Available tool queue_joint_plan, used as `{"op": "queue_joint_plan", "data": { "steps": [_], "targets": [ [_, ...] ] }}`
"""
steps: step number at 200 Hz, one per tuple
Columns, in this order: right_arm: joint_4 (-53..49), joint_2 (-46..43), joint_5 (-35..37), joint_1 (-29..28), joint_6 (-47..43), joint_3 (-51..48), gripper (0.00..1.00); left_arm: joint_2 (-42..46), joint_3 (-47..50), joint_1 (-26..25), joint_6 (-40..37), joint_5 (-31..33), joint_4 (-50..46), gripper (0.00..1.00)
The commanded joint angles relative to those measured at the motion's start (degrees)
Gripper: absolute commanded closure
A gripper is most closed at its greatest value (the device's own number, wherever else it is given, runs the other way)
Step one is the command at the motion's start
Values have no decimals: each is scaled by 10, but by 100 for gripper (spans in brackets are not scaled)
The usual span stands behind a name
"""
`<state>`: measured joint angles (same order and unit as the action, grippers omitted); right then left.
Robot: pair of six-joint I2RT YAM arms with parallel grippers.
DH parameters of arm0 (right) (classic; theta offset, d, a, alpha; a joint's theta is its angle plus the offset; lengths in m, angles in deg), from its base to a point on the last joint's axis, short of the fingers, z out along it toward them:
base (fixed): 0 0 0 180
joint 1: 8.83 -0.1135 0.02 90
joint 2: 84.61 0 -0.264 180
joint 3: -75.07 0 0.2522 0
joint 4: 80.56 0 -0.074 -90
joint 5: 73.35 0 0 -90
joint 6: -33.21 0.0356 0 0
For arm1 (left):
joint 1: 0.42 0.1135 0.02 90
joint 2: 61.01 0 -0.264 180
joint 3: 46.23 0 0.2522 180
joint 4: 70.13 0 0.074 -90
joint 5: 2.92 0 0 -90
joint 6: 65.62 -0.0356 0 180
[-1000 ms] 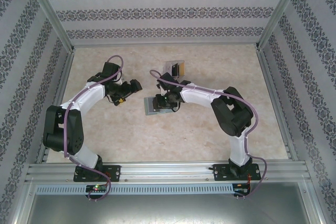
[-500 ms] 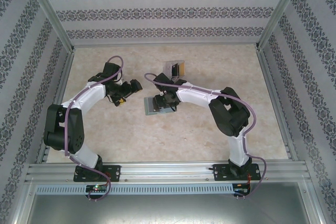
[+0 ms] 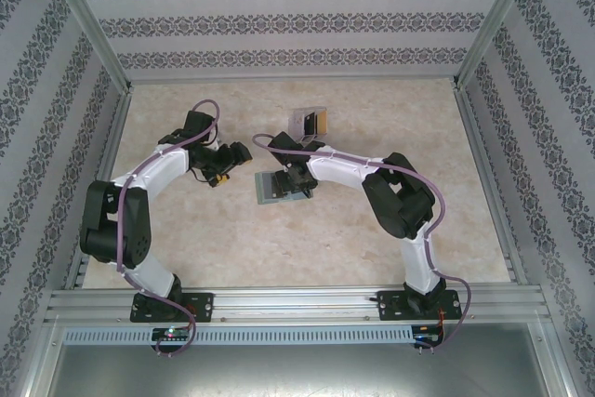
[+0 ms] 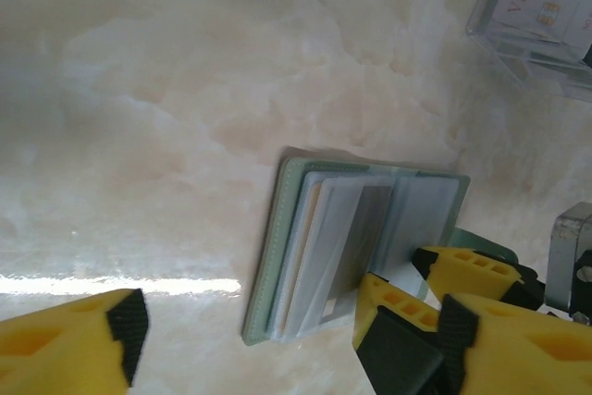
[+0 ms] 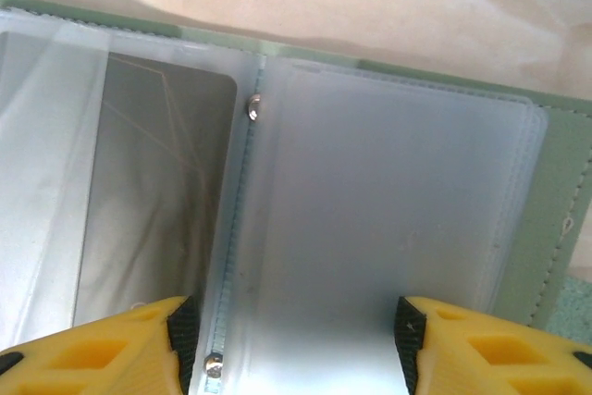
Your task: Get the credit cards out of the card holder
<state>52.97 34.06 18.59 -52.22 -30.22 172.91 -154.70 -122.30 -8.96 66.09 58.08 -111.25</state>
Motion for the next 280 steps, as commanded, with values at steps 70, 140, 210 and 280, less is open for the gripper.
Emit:
{"op": "queue_joint_plan", "data": {
  "steps": [70,140,210,280],
  "targets": [
    [-30,42,47,-4,5,0,43,-47,16,-38,-2,-62,48,56],
    [-24,44,38,-4,8,-7,44,-88,7,-75,0,-84,73,63],
    [-20,44,29,-4,13,-8,44,-112,1,-79,0,-102,91,70],
    [-17,41,25,-2,14,-12,46,-125,0,-83,7,-142,121,67]
  ]
}}
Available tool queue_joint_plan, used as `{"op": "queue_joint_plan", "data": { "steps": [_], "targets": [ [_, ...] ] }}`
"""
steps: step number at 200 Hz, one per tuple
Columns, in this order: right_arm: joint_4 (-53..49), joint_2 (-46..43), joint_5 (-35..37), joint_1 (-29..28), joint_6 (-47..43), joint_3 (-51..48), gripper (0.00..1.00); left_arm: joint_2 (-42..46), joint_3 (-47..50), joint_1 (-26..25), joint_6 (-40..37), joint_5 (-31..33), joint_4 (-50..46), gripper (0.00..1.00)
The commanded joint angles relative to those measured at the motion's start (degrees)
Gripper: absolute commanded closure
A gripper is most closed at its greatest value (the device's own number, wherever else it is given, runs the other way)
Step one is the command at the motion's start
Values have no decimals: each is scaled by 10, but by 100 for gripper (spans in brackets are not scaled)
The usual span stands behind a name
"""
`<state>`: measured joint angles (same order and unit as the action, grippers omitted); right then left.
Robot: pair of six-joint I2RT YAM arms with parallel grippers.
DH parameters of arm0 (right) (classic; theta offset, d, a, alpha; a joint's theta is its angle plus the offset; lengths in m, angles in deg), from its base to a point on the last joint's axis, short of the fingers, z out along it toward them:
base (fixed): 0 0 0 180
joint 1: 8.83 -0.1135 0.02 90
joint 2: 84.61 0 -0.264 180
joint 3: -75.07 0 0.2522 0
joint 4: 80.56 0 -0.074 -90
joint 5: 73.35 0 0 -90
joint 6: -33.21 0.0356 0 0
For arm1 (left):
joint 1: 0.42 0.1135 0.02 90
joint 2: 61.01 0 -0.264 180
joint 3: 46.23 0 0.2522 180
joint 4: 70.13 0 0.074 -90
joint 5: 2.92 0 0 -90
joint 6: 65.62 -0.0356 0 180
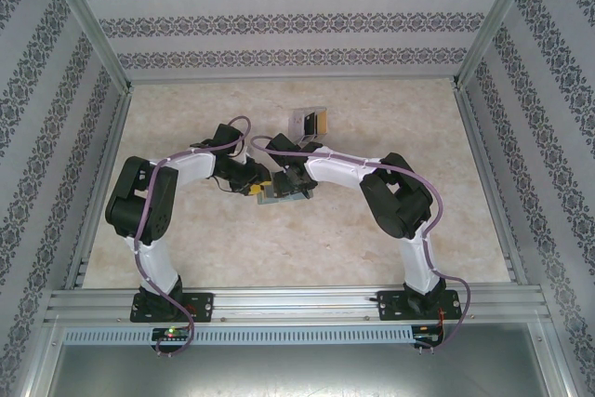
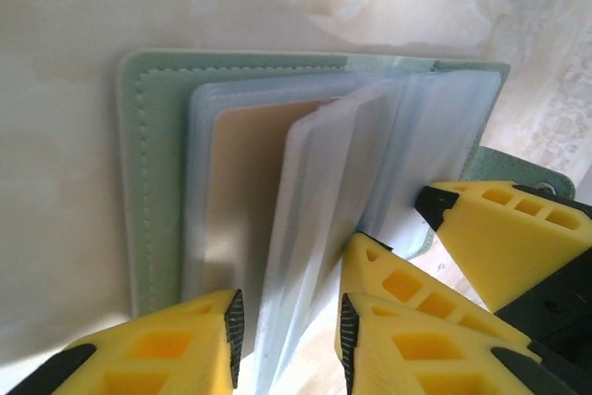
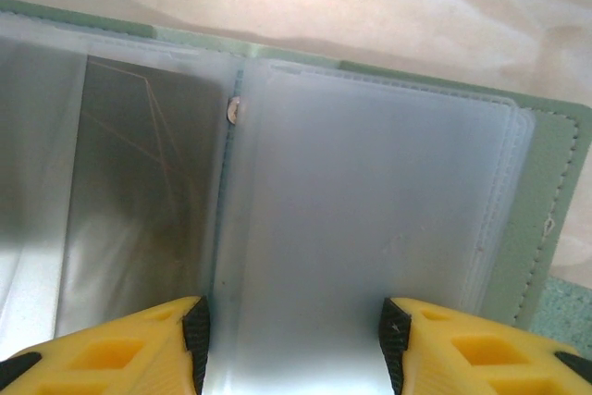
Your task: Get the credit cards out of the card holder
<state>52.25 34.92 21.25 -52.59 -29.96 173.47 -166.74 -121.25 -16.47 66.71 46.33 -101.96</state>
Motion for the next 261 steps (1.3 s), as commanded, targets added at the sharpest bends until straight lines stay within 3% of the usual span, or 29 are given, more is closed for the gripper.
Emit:
{"op": "queue_joint_plan", "data": {
  "steps": [1,60,101,155,261],
  "targets": [
    [-10,33,-2,2,11,-18,46,-4,-10,-8,1,-25,28,67],
    [-6,11,-19,11,9,-20,46,-9,-12,-9,-10,-18,21,84],
    [23,-67,-76,36,15,-40,46,-2,-37,-10,-72,29,-54,100],
    [109,-166,-170,56,52,-103,44,13,-79,-9,-157,69,-161,100],
    [177,-251,-130,86,112,-201,44,41,-77,-36,-181,74,-217,100]
  ]
}}
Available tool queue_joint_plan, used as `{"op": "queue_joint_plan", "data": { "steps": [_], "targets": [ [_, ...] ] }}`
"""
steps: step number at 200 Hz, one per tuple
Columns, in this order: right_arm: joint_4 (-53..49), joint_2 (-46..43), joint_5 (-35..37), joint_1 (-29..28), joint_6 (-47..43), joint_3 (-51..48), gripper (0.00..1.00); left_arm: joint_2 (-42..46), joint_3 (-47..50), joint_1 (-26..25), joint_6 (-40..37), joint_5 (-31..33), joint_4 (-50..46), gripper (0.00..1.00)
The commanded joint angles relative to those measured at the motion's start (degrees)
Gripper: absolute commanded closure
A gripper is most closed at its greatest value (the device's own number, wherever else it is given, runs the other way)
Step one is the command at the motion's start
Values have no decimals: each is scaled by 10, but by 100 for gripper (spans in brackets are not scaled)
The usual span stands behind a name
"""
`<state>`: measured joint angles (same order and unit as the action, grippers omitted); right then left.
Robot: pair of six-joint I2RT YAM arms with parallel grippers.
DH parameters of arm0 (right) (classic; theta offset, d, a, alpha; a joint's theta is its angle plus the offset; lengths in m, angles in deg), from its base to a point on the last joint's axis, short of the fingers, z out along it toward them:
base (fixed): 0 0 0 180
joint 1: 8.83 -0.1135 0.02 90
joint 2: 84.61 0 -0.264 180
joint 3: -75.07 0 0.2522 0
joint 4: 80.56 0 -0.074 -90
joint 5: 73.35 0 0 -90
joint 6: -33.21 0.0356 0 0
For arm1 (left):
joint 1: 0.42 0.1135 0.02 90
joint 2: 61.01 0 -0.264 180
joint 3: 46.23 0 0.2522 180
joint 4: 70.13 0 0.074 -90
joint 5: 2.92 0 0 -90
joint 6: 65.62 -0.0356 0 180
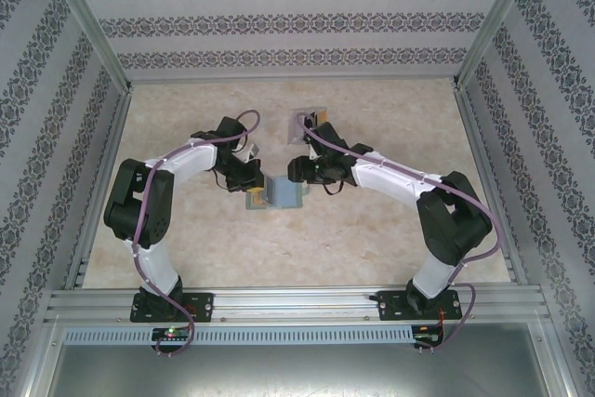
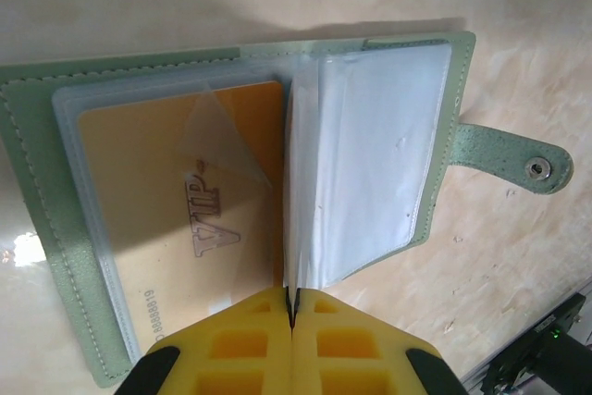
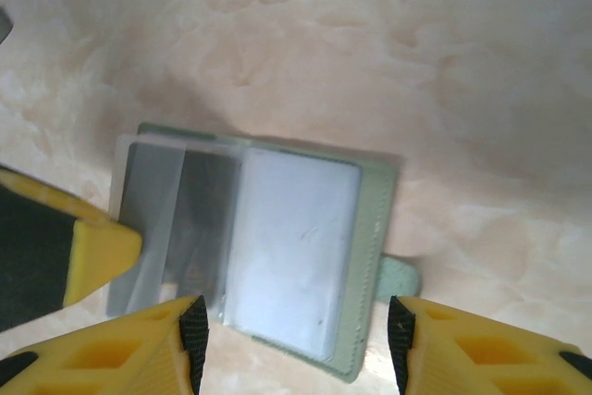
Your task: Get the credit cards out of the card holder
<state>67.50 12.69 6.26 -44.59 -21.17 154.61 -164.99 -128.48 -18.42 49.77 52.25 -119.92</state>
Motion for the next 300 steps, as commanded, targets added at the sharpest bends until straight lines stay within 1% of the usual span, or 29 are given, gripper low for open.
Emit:
{"op": "queue_joint_plan", "data": {
  "steps": [1,8,12,20,29,44,59,84,102,132,179,189,197,212,235,246,267,300],
  "targets": [
    [25,-30,21,6,24,-14,43,25,-4,-17,-10,16,-38,100],
    [27,-34,25,8,28,-18,43,25,-4,-19,-4,16,-38,100],
    [28,-37,26,9,29,-19,43,26,-4,-21,0,16,-38,96],
    [29,-42,30,12,33,-24,43,26,-3,-26,7,12,-35,88],
    [31,-46,34,14,35,-29,43,26,-1,-31,17,6,-26,75],
    [30,-53,36,19,39,-34,43,27,3,-41,42,-20,6,60],
    [29,-61,41,21,40,-41,43,29,7,-52,63,-40,38,53],
    [30,-77,49,27,44,-54,43,32,8,-60,92,-54,70,37],
    [35,-87,55,32,46,-65,43,30,7,-61,109,-66,90,30],
    [56,-98,57,39,48,-83,43,12,15,-60,146,-89,132,25],
    [64,-102,42,39,37,-87,39,1,19,-60,159,-82,147,22],
    [68,-100,32,38,30,-87,37,4,15,-60,154,-66,137,21],
    [72,-99,20,35,21,-85,36,7,12,-59,149,-47,120,19],
    [69,-93,12,23,0,-76,33,16,10,-53,145,5,91,14],
    [66,-74,-6,1,-14,-58,31,33,25,-41,150,46,79,13],
    [64,-61,-17,-6,-9,-48,31,40,34,-36,153,55,78,13],
    [62,-27,-42,-20,10,-28,33,51,48,-28,158,65,79,18],
    [45,27,-57,-39,38,3,40,64,64,-20,160,67,82,32]
  ]
}}
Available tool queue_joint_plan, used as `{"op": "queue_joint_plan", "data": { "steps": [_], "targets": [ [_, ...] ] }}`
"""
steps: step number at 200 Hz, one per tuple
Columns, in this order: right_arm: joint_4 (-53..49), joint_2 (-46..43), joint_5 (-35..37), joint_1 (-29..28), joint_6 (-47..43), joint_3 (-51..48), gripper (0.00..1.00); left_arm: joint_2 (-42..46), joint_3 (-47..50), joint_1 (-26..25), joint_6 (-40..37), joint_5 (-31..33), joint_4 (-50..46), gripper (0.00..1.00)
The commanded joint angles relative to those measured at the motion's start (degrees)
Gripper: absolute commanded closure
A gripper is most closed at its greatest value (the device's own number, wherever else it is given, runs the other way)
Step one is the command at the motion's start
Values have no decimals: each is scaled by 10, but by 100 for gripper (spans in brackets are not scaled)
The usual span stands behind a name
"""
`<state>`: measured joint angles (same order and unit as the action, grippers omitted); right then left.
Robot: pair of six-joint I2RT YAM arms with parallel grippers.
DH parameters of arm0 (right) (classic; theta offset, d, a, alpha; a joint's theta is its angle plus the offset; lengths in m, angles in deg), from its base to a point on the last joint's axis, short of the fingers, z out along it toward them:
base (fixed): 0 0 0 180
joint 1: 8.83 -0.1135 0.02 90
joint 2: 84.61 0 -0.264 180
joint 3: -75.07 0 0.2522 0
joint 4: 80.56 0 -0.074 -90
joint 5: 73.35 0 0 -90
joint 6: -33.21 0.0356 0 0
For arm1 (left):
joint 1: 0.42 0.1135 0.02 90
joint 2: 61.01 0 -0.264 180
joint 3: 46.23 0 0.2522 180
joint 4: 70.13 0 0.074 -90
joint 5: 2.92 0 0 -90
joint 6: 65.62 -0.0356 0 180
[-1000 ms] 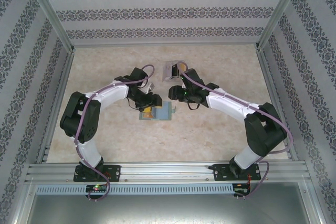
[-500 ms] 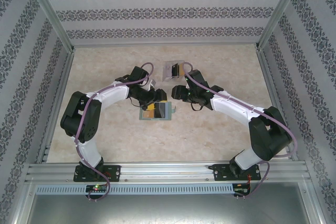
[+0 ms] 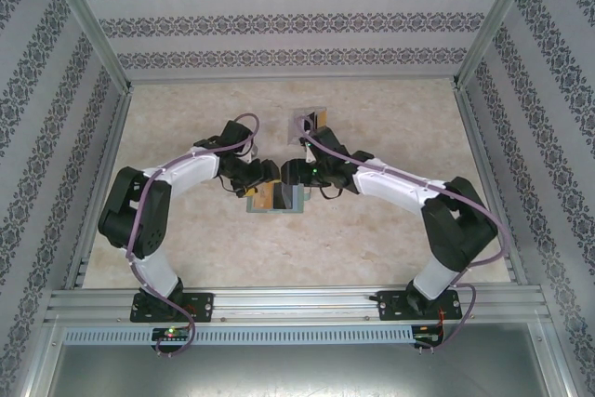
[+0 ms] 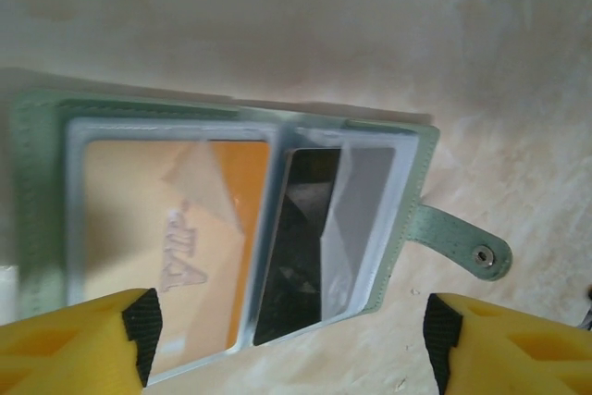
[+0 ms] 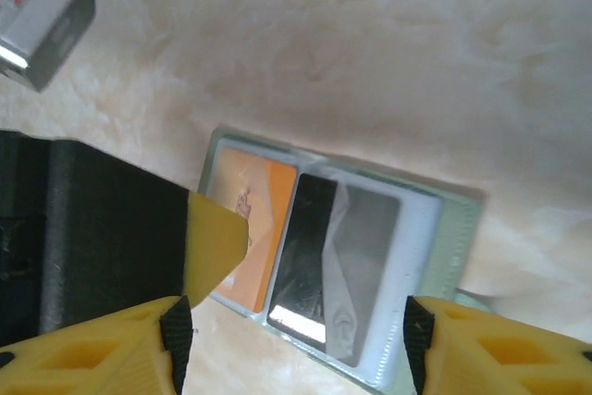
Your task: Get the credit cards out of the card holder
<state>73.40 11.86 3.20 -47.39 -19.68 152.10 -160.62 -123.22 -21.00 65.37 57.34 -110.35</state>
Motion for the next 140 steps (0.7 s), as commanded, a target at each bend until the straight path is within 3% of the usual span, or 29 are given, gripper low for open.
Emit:
{"op": "queue_joint_plan", "data": {
  "steps": [1,68,140],
  "targets": [
    [-14,37,-27,-11,23,30,40,21,11,6,4,16,-14,32],
    [-64,108,-16,-17,33,73,53,18,16,5,10,-21,7,57],
    [-104,152,-15,-17,26,103,55,-21,9,-4,13,-48,29,70]
  ]
}}
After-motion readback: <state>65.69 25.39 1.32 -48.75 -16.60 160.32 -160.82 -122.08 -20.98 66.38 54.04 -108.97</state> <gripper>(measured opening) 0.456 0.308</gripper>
